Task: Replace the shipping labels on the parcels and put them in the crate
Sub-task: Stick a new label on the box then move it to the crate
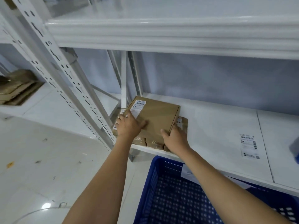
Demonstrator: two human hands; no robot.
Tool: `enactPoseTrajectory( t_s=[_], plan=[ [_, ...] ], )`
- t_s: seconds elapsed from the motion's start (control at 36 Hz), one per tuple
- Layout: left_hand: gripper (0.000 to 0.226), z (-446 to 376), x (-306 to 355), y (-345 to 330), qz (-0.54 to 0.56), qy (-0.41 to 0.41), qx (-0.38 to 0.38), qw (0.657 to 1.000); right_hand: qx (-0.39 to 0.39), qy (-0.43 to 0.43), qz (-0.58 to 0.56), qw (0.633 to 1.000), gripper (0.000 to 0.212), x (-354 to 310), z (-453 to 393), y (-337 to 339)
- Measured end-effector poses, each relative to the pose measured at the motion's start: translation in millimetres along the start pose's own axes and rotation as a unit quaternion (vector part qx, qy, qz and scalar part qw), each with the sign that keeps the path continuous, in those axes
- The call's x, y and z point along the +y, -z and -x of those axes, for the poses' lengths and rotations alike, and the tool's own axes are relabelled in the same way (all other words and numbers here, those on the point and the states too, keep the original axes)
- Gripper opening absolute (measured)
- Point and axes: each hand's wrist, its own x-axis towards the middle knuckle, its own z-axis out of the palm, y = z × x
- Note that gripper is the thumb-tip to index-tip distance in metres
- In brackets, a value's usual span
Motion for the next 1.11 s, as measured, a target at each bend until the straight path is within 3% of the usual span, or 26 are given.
enactPoseTrajectory(
  t_s=[0.08, 0.19, 0.44, 0.67, 0.83, 0.97, 1.11],
  plan=[
    [0.11, 11.5, -0.8, 5.4, 0.034, 0.003, 0.007, 0.999, -0.003, -0.012, -0.068, 0.998, 0.078, 0.3, 2.8, 2.3],
    [0.112, 36.5, -2.5, 11.0, 0.06, -0.01, 0.01, 0.998, 0.002, 0.002, -0.162, 0.987, 0.049, 0.6, 24.2, 17.4],
    [0.123, 131.0, -4.3, 32.0, 0.243, -0.062, 0.082, 0.965, 0.118, 0.051, -0.329, 0.935, 0.049, 11.8, 100.6, 84.4],
    [0.074, 212.8, 14.4, 26.6, 0.325, -0.086, 0.012, 0.942, 0.145, 0.017, -0.353, 0.924, 0.041, 47.4, 179.0, 138.7],
    [0.087, 253.3, 25.3, 29.0, 0.308, -0.146, -0.036, 0.939, 0.144, -0.014, -0.349, 0.926, 0.049, 67.9, 217.8, 169.3],
    [0.076, 267.0, 24.9, 24.5, 0.379, -0.146, -0.082, 0.91, 0.129, -0.026, -0.381, 0.915, 0.063, 80.8, 244.5, 183.3],
    [0.056, 280.4, 30.2, 19.7, 0.448, -0.141, -0.126, 0.874, 0.102, -0.051, -0.431, 0.895, 0.061, 96.8, 260.0, 189.9]
  ],
)
